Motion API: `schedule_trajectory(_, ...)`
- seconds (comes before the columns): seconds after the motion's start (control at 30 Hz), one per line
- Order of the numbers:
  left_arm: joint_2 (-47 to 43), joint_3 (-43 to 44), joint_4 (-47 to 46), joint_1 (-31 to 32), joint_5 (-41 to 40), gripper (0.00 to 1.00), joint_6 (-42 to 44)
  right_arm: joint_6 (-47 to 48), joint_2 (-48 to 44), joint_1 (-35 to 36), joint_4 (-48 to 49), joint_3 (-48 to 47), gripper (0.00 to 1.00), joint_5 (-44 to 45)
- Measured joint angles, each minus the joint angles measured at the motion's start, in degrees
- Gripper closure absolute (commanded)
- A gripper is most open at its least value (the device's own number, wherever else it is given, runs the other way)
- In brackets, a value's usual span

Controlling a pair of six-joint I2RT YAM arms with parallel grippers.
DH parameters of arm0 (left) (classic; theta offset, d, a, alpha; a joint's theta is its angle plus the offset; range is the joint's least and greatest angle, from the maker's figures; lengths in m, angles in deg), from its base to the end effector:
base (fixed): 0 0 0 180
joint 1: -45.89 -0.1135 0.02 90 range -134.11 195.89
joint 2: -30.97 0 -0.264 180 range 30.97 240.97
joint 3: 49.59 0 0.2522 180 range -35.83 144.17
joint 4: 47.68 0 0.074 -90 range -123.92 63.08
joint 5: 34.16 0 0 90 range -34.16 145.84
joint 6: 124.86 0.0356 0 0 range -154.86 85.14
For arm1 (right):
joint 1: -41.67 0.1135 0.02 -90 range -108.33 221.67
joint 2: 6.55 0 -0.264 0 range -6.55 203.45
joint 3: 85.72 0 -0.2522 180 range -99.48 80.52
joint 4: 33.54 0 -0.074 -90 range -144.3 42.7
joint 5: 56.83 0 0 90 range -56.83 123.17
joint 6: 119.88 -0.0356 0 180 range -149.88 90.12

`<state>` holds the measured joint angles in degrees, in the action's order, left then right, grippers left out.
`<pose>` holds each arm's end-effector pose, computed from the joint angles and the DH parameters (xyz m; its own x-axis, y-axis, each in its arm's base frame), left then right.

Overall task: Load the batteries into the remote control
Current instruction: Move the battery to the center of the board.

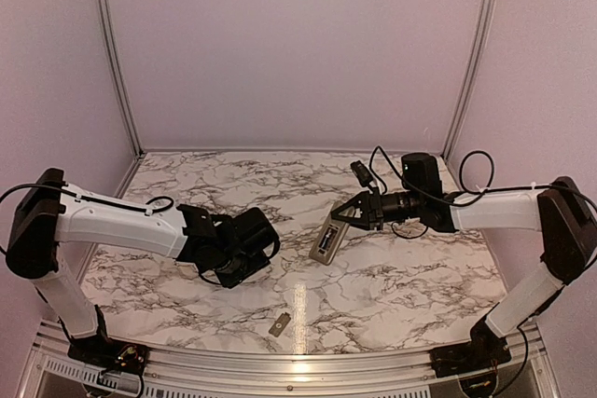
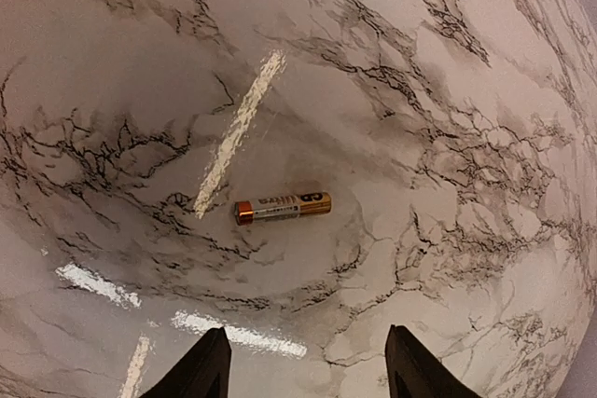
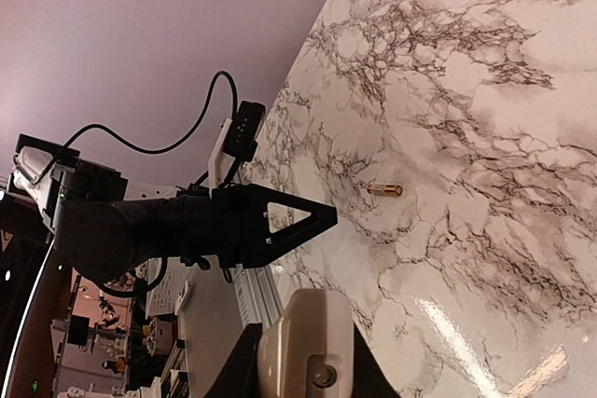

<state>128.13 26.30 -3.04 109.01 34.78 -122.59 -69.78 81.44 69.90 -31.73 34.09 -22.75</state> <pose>0.1614 -0.2901 0.1861 -0.7818 -0.5201 -0.3440 -0.3821 0.8355 -0.3949 0.2665 0.1765 0.2185 -0.8870 -0.0682 -0.4568 -0.4589 0.2415 0.8550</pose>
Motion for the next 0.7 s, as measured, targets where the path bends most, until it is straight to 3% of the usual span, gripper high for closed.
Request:
schedule_trajectory(0.23,0.55,-0.59,-1.22,-0.35,-1.2,0.31,-5.16,0.15,0.0,-0.02,-0.02,0.0,1.0,0.0)
schedule_trajectory(0.7,5.95,3.08,0.42,-4.28,-1.09,0.33,-8.85,0.55,-0.02,-1.29,-0.04,0.0,1.0,-0.04)
